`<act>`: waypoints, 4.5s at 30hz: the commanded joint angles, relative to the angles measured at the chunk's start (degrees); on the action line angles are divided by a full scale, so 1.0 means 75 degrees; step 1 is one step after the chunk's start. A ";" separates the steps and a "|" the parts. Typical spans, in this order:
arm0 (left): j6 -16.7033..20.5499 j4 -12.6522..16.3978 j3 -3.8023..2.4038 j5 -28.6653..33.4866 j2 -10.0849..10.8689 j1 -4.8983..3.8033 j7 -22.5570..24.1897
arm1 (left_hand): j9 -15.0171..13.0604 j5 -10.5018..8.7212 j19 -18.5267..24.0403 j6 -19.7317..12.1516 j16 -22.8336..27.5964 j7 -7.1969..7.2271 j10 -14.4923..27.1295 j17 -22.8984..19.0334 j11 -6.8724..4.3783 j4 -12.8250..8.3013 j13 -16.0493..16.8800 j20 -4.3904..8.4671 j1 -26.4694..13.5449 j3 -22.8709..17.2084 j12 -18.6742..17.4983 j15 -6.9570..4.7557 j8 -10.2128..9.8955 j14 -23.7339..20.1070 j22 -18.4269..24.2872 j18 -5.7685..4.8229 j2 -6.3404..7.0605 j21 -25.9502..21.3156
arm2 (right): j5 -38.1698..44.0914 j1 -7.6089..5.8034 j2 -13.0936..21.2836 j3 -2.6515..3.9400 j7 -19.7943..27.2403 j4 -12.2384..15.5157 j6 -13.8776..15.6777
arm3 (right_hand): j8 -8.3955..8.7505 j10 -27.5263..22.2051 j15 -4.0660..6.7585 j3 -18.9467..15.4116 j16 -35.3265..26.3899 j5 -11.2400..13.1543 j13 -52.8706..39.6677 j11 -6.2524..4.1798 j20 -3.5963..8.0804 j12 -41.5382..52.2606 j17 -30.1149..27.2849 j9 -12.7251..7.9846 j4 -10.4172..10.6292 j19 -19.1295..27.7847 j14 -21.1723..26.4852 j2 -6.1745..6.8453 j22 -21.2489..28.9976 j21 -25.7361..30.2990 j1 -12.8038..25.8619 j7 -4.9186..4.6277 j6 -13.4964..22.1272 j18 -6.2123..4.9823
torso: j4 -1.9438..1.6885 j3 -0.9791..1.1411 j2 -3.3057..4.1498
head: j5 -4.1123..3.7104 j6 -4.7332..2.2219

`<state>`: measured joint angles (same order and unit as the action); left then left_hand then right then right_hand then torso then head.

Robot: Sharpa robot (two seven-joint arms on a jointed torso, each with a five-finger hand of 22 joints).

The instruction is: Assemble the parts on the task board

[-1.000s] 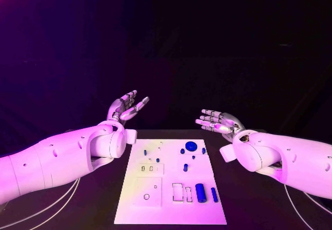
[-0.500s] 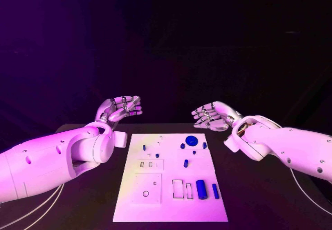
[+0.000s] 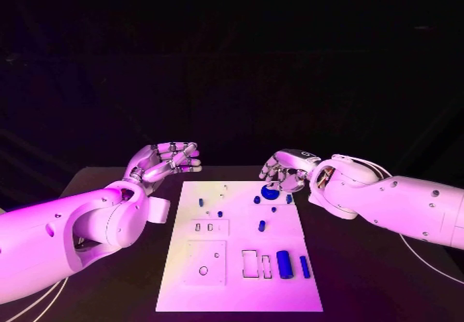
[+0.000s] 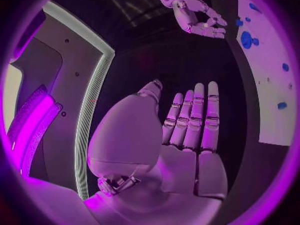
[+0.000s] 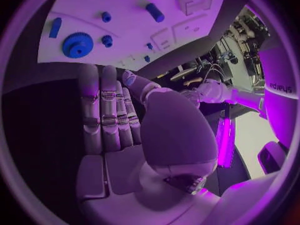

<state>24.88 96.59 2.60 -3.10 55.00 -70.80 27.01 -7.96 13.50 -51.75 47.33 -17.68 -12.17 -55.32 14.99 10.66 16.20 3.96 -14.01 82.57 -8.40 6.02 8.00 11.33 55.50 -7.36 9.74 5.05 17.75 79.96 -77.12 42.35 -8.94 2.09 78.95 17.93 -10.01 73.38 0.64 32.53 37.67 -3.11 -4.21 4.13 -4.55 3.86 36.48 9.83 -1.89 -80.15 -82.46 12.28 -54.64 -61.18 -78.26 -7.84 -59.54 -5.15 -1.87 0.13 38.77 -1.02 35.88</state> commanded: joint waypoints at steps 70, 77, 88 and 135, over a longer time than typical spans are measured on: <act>-0.0865 0.0305 -0.0011 -0.0130 0.0181 -0.0014 -0.0364 | 0.0042 -0.0041 0.0047 -0.0225 0.0041 -0.0309 0.0222 0.0202 0.0120 0.0021 -0.0030 -0.0052 0.0065 -0.0109 -0.0286 0.0082 -0.0078 -0.0208 0.0054 0.0093 0.0034 -0.0015 | 0.1953 0.0229 -0.0611 -0.0017 -0.1456 -0.0222 -0.0338 | -0.0398 -0.0311 0.0094 0.0192 0.4563 -0.0031 -0.0681 -0.0147 -0.0034 0.0322 0.4195 0.1173 0.0652 -0.0539 -0.0409 -0.0365 -0.3217 -0.2822 0.0323 0.0216 -0.0345 0.0316 | -0.0187 0.0039 0.0726 | -0.0059 -0.0017; -0.0850 0.0264 -0.0011 -0.0079 0.0182 -0.0014 -0.0350 | 0.0043 -0.0038 0.0044 -0.0233 0.0035 -0.0315 0.0231 0.0221 0.0123 0.0002 -0.0028 -0.0053 0.0101 -0.0135 -0.0289 0.0083 -0.0080 -0.0206 0.0056 0.0095 0.0021 -0.0011 | 0.1890 0.0229 -0.0606 -0.0014 -0.1545 -0.0136 -0.0045 | -0.0465 -0.0274 0.0120 0.0249 0.4579 -0.0035 -0.0715 -0.0172 -0.0006 0.0313 0.4208 0.1272 0.0597 -0.0544 -0.0411 -0.0514 -0.3239 -0.2832 0.0242 0.0230 -0.0367 0.0319 | -0.0188 0.0038 0.0732 | -0.0043 -0.0054; -0.0828 0.0236 -0.0013 -0.0009 0.0189 -0.0014 -0.0262 | 0.0043 -0.0063 0.0053 -0.0260 0.0028 -0.0334 0.0261 0.0299 0.0140 0.0052 -0.0022 -0.0066 -0.0048 -0.0053 -0.0292 0.0097 -0.0080 -0.0237 0.0070 0.0094 0.0084 -0.0008 | 0.1889 0.0103 -0.0929 0.0028 -0.1624 -0.0268 0.0695 | -0.0482 -0.0270 0.0114 0.0202 0.4606 -0.0028 -0.0730 -0.0161 -0.0004 0.0299 0.4233 0.1320 0.0604 -0.0560 -0.0421 -0.0455 -0.3272 -0.2853 0.0309 0.0222 -0.0341 0.0327 | -0.0191 0.0013 0.0754 | -0.0027 -0.0150; -0.0847 0.0174 -0.0035 0.0014 -0.0001 -0.0046 -0.0300 | 0.0044 -0.0056 0.0062 -0.0274 0.0032 -0.0338 0.0280 0.0327 0.0145 0.0049 -0.0022 -0.0071 -0.0087 -0.0039 -0.0296 0.0103 -0.0082 -0.0257 0.0077 0.0094 0.0066 -0.0010 | 0.2087 0.0179 -0.2467 0.0073 -0.1400 -0.2076 0.0759 | -0.0474 -0.0298 0.0102 0.0197 0.4549 -0.0030 -0.0751 -0.0136 -0.0008 0.0255 0.4155 0.1381 0.0573 -0.0534 -0.0406 -0.0396 -0.3228 -0.2818 0.0342 0.0185 -0.0262 0.0315 | -0.0350 -0.0065 0.0851 | 0.0147 -0.0128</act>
<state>18.93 97.88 2.40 -3.21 55.15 -70.96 24.27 -7.71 13.17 -51.50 45.57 -17.67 -11.65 -53.76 17.36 11.77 16.37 3.79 -14.25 82.47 -8.86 3.99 8.72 11.09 53.94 -6.83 9.71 5.60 17.70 94.99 -75.94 23.97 -8.36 -9.27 63.52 24.15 -13.45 71.02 1.03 34.07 72.06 -3.29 -9.79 2.80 -4.93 5.74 67.70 19.56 2.53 -83.80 -84.03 9.16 -74.93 -82.42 -76.06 -6.63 -61.12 -3.51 -4.54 -0.34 45.14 -0.15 34.85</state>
